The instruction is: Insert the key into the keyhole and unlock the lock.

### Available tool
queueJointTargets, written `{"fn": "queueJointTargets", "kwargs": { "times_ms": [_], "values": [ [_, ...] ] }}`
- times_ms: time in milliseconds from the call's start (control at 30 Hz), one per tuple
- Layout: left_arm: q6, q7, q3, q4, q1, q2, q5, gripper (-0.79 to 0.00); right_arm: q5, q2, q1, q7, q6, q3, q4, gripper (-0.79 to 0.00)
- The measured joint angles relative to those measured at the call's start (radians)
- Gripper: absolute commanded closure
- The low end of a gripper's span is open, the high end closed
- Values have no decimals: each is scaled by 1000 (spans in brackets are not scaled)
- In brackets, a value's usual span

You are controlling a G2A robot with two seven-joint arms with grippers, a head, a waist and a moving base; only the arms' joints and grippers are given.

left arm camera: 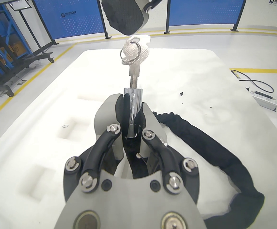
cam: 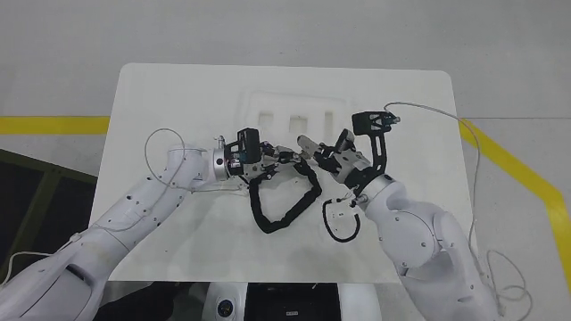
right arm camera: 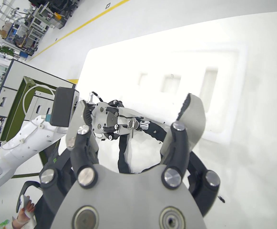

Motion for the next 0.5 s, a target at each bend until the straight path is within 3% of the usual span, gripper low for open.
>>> {"fn": "queueJointTargets", "kwargs": {
  "times_ms": [333, 500],
  "values": [
    [-209, -163, -79, -45, 2, 23, -109, 0, 123, 35, 6, 190, -466, 116, 106, -785],
    [-220, -263, -63, -82, -13, 37, -199, 0, 77, 50, 24, 214, -676, 132, 125, -785]
  ]
}}
